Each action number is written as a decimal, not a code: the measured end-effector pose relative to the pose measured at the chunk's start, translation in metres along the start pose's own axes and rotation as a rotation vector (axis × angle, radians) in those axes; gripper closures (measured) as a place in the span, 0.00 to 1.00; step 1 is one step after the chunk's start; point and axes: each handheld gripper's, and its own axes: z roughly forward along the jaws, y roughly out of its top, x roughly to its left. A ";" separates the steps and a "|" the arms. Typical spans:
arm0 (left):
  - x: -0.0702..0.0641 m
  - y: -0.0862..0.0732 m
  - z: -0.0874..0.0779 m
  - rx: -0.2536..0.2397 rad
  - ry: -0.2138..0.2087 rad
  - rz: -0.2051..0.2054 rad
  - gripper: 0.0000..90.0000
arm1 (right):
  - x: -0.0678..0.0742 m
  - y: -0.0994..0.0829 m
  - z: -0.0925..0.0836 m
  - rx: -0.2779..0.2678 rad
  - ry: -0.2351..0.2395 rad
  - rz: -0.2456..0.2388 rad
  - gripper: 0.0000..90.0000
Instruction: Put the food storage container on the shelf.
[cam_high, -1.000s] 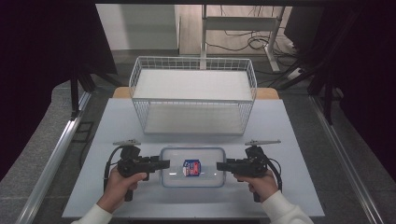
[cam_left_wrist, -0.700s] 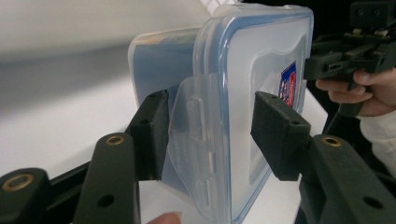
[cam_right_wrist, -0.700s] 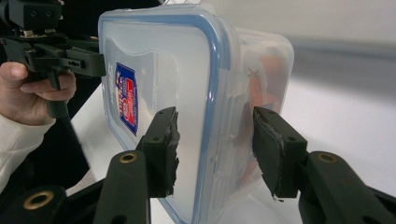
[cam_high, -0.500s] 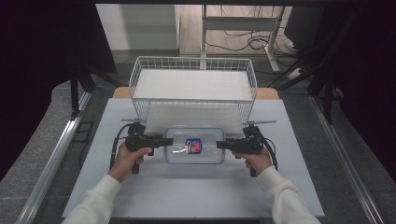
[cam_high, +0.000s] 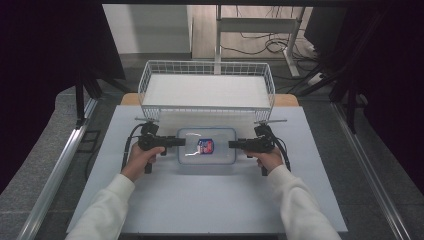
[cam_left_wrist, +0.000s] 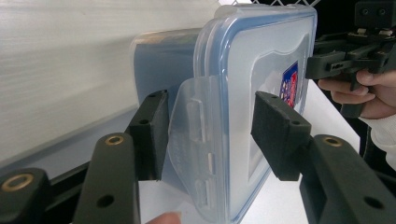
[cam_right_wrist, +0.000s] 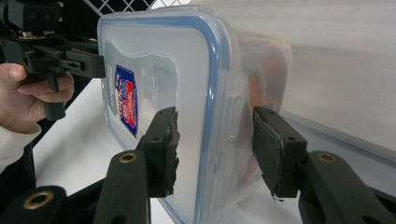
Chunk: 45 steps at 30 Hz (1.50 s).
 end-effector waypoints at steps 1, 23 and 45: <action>0.002 0.001 0.002 -0.004 -0.005 -0.004 0.54 | -0.002 0.000 0.002 -0.003 -0.001 0.007 0.57; 0.010 0.002 0.014 -0.071 0.012 -0.110 0.50 | -0.016 0.001 0.011 -0.066 -0.021 0.205 0.55; 0.003 0.001 0.018 -0.116 0.131 -0.064 0.41 | -0.008 -0.001 0.013 -0.135 -0.119 0.169 0.48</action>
